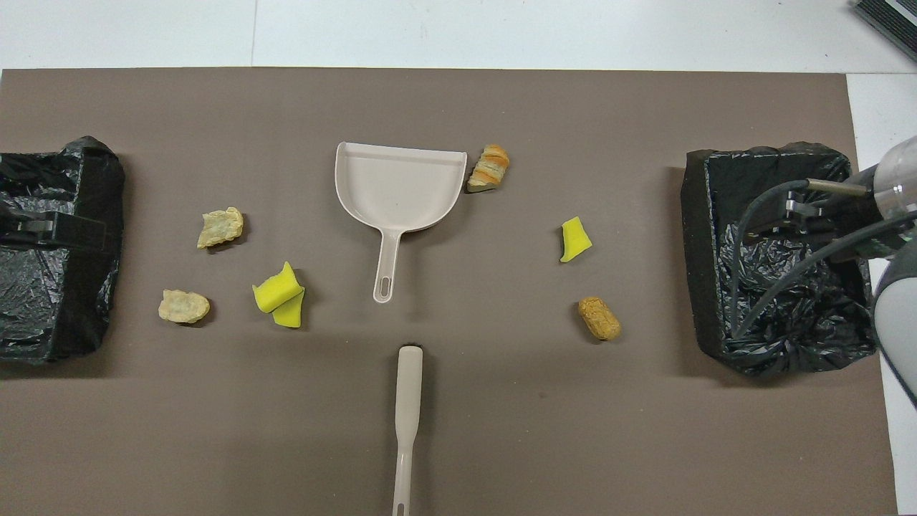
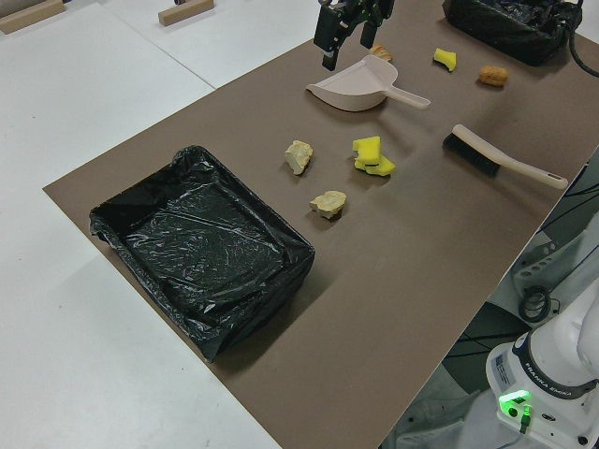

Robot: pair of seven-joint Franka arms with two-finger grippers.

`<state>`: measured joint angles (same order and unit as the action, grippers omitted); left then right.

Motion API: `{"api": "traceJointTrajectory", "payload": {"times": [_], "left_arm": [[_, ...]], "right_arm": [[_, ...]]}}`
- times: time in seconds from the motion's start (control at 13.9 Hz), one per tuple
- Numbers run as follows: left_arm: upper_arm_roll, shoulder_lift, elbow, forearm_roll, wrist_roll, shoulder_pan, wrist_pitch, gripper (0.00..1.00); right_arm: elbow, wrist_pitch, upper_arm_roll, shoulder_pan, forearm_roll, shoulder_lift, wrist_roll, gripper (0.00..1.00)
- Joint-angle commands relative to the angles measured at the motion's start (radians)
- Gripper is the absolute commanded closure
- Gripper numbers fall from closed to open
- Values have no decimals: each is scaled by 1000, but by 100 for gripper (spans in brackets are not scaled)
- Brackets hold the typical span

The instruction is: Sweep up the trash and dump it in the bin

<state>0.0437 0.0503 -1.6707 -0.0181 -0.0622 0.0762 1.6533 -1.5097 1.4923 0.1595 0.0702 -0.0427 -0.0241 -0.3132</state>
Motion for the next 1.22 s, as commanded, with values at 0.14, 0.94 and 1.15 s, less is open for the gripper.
{"api": "traceJointTrajectory", "payload": {"times": [0.14, 0.94, 1.15], "left_arm": [[-1, 23, -23, 17, -16, 5, -29, 0], [-15, 190, -512, -163, 68, 207, 192, 0], [-13, 215, -650, -201, 120, 359, 296, 0]], "right_arm": [[-35, 23, 8, 28, 26, 26, 23, 0], [-29, 33, 11, 40, 26, 19, 26, 0], [-37, 48, 12, 27, 24, 16, 14, 0]]}}
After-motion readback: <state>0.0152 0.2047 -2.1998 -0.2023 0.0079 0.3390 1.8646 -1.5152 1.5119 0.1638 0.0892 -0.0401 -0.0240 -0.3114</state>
